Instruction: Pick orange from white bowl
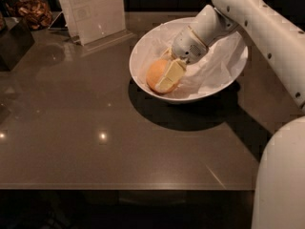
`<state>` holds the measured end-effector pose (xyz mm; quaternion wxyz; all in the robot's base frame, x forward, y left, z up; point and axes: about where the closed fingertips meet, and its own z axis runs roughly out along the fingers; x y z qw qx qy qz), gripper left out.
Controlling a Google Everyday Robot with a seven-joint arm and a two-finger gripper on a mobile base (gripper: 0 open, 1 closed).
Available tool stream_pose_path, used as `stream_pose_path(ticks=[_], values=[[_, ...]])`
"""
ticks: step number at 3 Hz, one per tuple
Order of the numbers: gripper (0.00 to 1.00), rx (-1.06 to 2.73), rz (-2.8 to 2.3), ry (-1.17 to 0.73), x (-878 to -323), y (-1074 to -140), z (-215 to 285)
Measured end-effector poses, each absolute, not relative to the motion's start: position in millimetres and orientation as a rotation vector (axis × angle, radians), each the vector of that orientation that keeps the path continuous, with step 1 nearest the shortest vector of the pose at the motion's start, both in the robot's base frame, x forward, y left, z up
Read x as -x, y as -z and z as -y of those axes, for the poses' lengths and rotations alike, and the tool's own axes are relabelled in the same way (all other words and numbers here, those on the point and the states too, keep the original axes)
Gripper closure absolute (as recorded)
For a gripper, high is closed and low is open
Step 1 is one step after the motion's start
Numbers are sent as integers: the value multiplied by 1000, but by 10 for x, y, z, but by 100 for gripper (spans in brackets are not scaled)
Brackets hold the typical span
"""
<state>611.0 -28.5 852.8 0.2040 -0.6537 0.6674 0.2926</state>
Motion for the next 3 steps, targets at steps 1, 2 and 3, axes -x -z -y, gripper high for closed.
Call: stream_pose_path(ticks=[1,2,3], values=[[94,1822,-1832,-805,-6078,-8586,286],[100,1823,-1774,-801,-5999,-8727,291],[100,1806,-1724,-785,-5915,-8905,363]])
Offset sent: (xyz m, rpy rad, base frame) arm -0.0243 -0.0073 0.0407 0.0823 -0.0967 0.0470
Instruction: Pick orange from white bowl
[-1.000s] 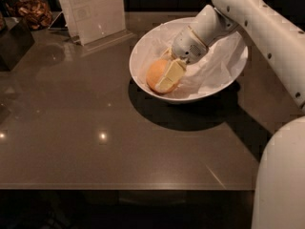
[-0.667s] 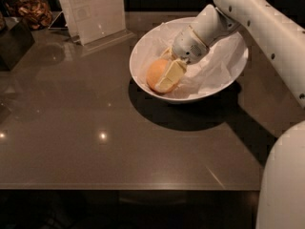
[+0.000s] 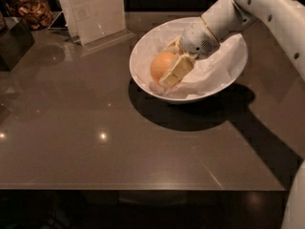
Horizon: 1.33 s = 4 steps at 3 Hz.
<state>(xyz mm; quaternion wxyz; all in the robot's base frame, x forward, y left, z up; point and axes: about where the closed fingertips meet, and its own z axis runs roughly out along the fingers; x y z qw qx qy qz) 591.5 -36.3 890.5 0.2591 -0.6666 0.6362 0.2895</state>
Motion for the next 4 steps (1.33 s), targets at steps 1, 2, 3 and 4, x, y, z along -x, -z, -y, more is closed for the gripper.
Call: stream_pose_path(ticks=[1,2,3,4], values=[[100,1768,-1691,-752,-5817,-9108,525],[100,1707,-1649,-685,-5634,-9397,764],[100,1641,-1613,-595,-5390,-9684,1011],[100,1593,-1587,-496,-5135,-9952,1210]])
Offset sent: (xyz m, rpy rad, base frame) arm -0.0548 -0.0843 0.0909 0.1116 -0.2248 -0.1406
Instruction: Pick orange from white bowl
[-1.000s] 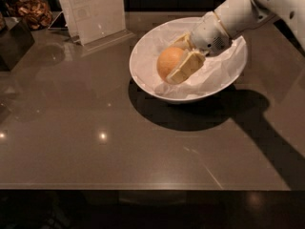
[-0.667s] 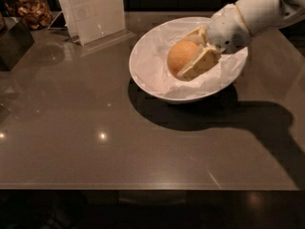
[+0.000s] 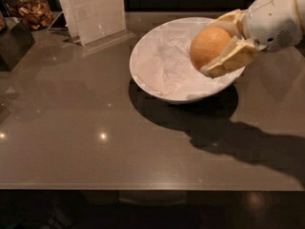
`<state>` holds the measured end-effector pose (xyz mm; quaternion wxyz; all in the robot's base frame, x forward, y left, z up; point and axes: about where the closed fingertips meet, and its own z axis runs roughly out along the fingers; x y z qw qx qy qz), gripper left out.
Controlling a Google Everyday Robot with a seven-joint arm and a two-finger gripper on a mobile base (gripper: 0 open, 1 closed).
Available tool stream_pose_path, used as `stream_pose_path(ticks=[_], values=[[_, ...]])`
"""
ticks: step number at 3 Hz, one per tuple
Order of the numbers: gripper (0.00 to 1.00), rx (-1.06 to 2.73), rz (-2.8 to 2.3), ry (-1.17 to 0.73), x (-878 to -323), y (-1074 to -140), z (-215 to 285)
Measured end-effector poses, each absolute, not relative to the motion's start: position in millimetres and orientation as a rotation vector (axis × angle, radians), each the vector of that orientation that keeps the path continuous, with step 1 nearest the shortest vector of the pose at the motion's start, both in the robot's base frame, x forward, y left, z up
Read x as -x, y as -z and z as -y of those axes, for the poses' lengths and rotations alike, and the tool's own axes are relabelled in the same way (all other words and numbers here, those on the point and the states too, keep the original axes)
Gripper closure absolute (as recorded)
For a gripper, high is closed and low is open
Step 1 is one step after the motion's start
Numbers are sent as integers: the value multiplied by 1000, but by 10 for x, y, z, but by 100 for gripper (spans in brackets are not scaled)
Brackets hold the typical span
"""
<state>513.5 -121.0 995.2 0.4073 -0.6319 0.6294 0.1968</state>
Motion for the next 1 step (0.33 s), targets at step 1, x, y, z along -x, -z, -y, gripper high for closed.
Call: stream_pose_path(ticks=[1], values=[[100,1566,-1587,-425,-4946,-10131,1358]])
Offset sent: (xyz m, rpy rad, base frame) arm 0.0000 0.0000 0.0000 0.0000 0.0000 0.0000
